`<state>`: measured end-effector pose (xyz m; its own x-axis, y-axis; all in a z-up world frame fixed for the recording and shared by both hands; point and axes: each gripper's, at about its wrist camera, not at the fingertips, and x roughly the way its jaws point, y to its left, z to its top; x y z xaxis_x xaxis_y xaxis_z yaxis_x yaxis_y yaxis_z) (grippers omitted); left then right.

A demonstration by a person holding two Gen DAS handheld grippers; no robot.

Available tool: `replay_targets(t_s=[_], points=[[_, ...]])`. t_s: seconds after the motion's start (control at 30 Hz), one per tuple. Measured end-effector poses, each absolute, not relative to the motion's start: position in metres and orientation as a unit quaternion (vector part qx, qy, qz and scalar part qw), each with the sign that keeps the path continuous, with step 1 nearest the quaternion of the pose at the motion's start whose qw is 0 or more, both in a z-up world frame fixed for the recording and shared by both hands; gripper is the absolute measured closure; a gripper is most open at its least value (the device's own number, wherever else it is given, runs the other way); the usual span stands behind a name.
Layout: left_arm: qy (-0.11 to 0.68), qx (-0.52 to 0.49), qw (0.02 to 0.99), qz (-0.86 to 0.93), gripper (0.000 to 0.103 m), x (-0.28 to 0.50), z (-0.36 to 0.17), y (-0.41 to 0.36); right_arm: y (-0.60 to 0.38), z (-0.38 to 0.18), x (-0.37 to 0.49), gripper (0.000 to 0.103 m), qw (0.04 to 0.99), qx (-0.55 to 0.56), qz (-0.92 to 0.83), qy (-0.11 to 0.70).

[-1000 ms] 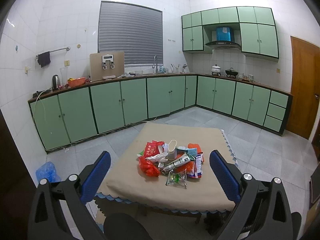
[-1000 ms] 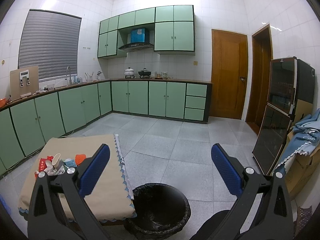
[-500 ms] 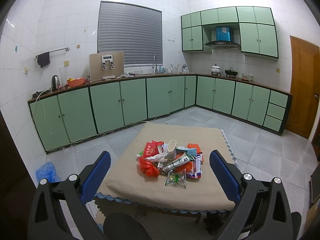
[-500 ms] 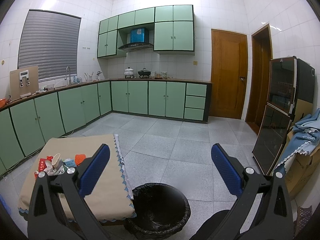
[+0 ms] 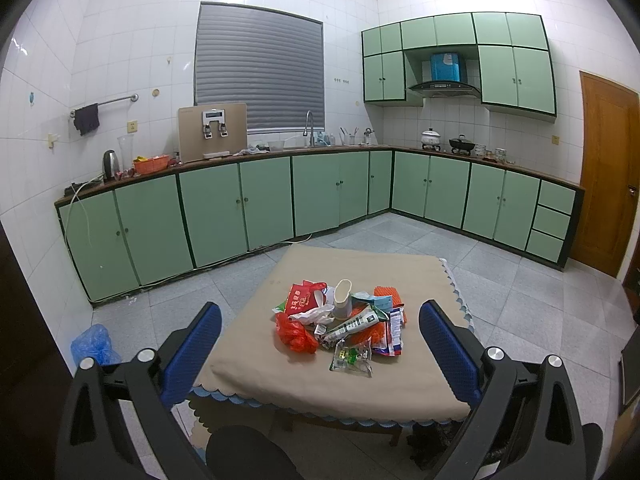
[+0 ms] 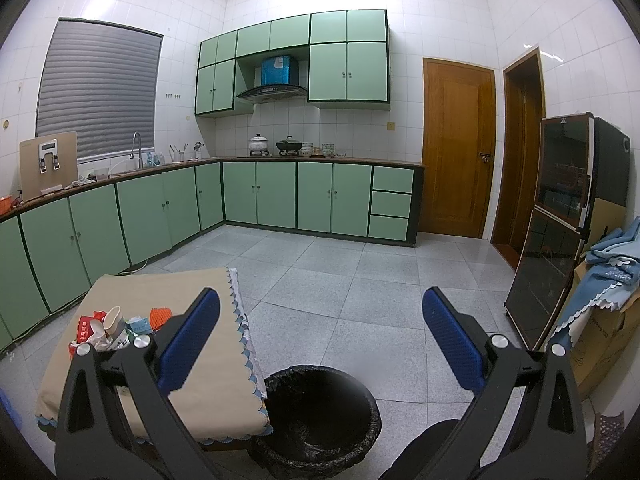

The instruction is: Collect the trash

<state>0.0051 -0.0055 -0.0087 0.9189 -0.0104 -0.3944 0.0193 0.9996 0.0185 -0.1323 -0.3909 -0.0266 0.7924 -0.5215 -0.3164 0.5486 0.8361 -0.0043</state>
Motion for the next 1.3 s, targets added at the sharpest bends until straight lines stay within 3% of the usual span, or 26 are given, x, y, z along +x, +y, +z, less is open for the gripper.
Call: replay_targets(t_s=[1.3], points=[[0.208, 0.015, 0.978, -0.014, 0.006, 0.011, -0.014, -0.007, -0.391, -0.037, -0.12, 0.005, 0.944, 0.037, -0.283, 0.167]])
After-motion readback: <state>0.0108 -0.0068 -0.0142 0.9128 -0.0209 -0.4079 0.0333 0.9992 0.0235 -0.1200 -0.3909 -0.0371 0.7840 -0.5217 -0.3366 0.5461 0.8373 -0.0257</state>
